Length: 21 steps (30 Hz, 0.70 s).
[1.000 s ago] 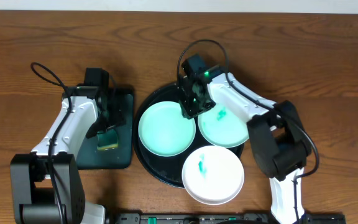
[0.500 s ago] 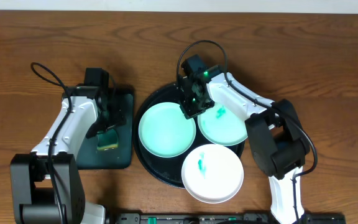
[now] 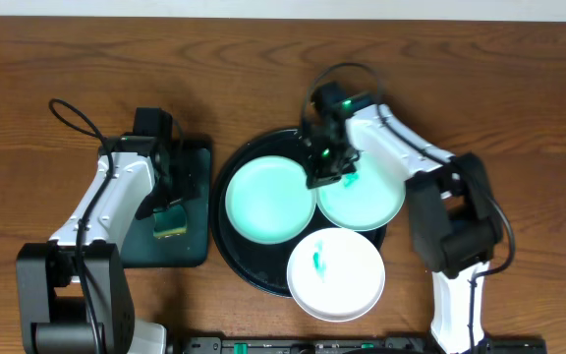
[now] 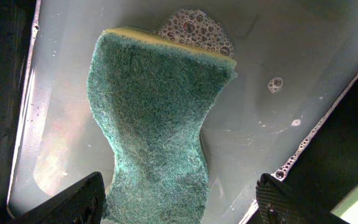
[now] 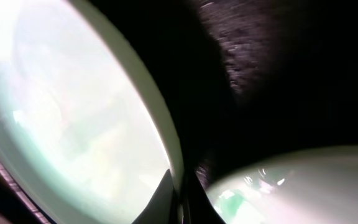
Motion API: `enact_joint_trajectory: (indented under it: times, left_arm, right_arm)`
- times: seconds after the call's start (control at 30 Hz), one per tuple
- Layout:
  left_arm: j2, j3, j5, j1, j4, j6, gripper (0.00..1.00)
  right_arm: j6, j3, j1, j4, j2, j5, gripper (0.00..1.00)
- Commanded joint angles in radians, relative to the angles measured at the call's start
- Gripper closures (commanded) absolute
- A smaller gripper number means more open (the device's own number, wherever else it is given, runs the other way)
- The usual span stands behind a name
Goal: Clean dirty plates on tray and stack at the side
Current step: 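Lift the cleaned plate with the right gripper and carry it rightward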
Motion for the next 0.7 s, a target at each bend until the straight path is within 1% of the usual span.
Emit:
enact_joint_trajectory:
  times: [0.0,0.1,0.37,0.53,0.67]
  left_arm:
    - [-0.002,-0.009,0.009,0.003,-0.002,0.001,0.22]
    - [-0.002,-0.009,0.009,0.003,-0.002,0.001,0.22]
    - [-0.002,-0.009,0.009,0.003,-0.002,0.001,0.21]
    - [-0.002,-0.009,0.010,0.003,-0.003,0.001,0.21]
    - [-0.002,-0.009,0.010,0.003,-0.003,0.001,0.21]
  right_arm:
    - [0.013,0.031,-0.076,-0.002,-0.062,-0.190,0.99]
    - [-0.018,0.031,-0.116,0.014,-0.063,-0.309,0.99]
    - [-0.081,0.031,-0.195,0.089,-0.063,-0.496,0.99]
    - [-0.081,0.031,-0.202,0.140,-0.064,-0.480,0.99]
    - [-0.084,0.031,-0.200,0.138,-0.084,-0.383,0.99]
